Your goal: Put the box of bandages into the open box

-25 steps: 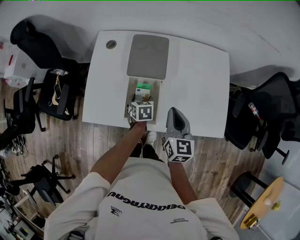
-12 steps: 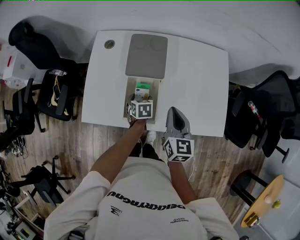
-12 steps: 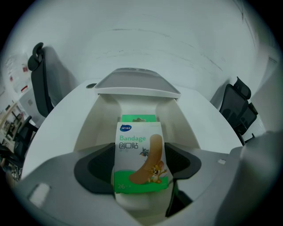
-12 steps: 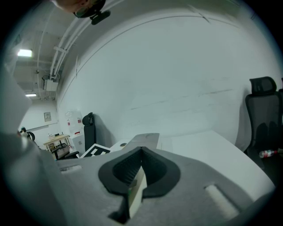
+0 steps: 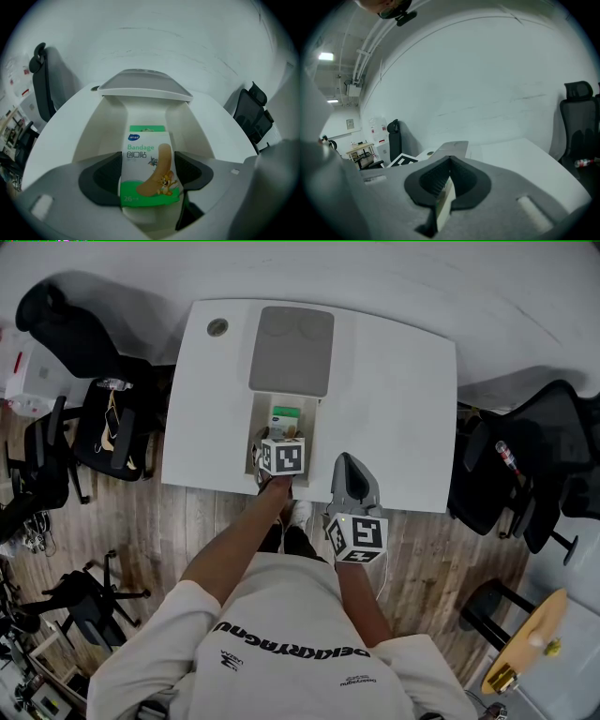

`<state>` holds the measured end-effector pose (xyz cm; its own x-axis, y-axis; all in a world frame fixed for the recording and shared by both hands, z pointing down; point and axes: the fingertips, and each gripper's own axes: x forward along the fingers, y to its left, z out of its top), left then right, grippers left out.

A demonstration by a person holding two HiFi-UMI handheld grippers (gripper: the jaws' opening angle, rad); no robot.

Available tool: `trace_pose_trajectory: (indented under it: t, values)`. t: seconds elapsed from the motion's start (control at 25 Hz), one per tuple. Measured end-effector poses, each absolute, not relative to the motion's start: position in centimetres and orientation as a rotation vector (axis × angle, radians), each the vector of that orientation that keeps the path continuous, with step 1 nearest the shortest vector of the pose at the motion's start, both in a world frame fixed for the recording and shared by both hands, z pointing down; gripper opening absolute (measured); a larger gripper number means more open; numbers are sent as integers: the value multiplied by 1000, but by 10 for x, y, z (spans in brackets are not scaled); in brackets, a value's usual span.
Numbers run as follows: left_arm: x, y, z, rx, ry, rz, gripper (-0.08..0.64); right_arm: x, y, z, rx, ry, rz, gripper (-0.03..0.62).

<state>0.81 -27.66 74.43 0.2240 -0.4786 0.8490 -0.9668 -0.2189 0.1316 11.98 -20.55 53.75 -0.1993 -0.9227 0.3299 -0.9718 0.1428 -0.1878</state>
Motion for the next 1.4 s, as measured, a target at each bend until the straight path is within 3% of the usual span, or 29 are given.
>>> trace_pose_trajectory:
  t: [0.96, 1.2, 1.4]
  values:
    - [12, -275, 747, 1796, -1318, 884, 358, 121, -203, 536, 1897, -2277, 565, -2]
    - [16, -276, 746, 1825, -1300, 876, 410, 118, -202, 535, 1884, -2285, 560, -2]
    - [19, -276, 741, 1829, -1280, 818, 413, 121, -201, 534, 1897, -2286, 591, -2]
